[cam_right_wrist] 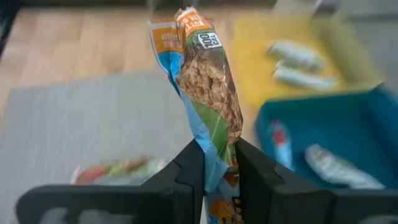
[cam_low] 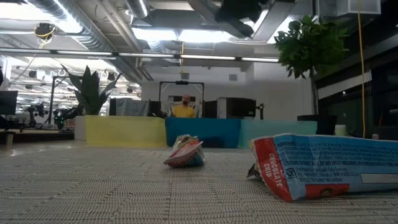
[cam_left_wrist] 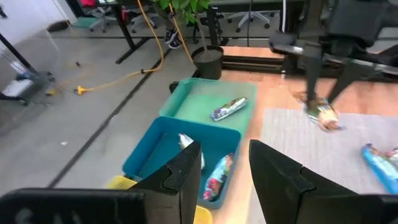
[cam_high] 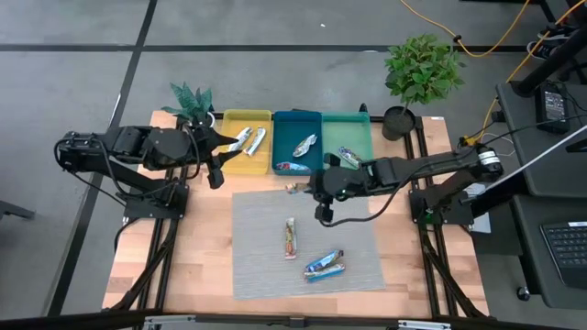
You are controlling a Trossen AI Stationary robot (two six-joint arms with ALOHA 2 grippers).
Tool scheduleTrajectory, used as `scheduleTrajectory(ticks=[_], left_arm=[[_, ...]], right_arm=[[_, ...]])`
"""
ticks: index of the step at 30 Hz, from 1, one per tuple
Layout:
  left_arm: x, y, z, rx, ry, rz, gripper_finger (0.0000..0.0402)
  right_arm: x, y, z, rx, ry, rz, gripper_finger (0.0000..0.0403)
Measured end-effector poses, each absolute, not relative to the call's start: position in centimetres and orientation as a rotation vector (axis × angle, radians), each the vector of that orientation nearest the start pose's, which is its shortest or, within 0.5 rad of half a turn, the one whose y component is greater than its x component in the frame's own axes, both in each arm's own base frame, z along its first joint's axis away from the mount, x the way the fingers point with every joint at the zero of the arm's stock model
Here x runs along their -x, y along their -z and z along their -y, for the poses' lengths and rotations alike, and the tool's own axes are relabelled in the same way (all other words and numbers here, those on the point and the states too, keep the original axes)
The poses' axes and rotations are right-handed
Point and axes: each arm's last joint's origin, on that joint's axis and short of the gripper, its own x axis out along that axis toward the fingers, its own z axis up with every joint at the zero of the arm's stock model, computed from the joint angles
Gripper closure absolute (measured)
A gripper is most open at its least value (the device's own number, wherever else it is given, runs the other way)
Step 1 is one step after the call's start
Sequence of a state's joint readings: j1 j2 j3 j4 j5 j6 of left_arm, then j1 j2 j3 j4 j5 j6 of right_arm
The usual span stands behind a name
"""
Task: Pick and place Granola Bars by type
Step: Put the yellow granola bar into the yellow bin
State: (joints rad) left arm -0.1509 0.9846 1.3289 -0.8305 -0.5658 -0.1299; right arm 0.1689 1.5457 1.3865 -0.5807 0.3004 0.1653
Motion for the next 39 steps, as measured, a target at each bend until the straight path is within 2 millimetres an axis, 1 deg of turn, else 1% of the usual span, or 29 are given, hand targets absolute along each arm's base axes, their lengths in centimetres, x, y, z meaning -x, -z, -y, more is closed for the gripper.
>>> scheduleTrajectory(ticks=[3, 6, 10, 14, 19, 26, 29, 33, 39], left_arm=[[-17.0, -41.8, 1.1, -0.007, -0.415, -0.434, 0.0274], [-17.8, -41.5, 1.3, 0.001, -0.386, -0.447, 0.0274], [-19.1, -41.4, 1.5, -0.031, -0.373, -0.437, 0.0274], [-20.4, -41.7, 1.6, -0.072, -0.37, -0.382, 0.0266], [-21.1, -42.6, 1.8, -0.091, -0.344, -0.289, 0.023], [-21.2, -42.8, 1.8, -0.049, -0.33, -0.259, 0.0146], [-21.7, -42.8, 1.9, -0.036, -0.318, -0.238, 0.0119], [-22.7, -43.0, 2.1, -0.023, -0.316, -0.196, 0.0098], [-24.4, -42.4, 2.3, -0.048, -0.32, -0.19, 0.0094]], right_arm=[[-33.6, -33.4, -4.5, 0.054, 0.23, -0.599, 0.0326], [-34.1, -34.3, -3.8, 0.08, 0.244, -0.503, 0.0326], [-34.7, -35.3, -2.5, 0.099, 0.214, -0.405, 0.0326], [-35.1, -36.0, -1.0, 0.107, 0.145, -0.336, 0.0326], [-35.3, -36.4, 1.0, 0.129, 0.087, -0.294, 0.0326], [-35.3, -36.8, 3.2, 0.145, 0.0, -0.245, 0.0326], [-35.3, -37.2, 3.9, 0.139, -0.042, -0.198, 0.0326], [-35.3, -37.6, 4.5, 0.145, -0.069, -0.151, 0.0326], [-35.2, -37.6, 4.7, 0.173, -0.071, -0.148, 0.0326]])
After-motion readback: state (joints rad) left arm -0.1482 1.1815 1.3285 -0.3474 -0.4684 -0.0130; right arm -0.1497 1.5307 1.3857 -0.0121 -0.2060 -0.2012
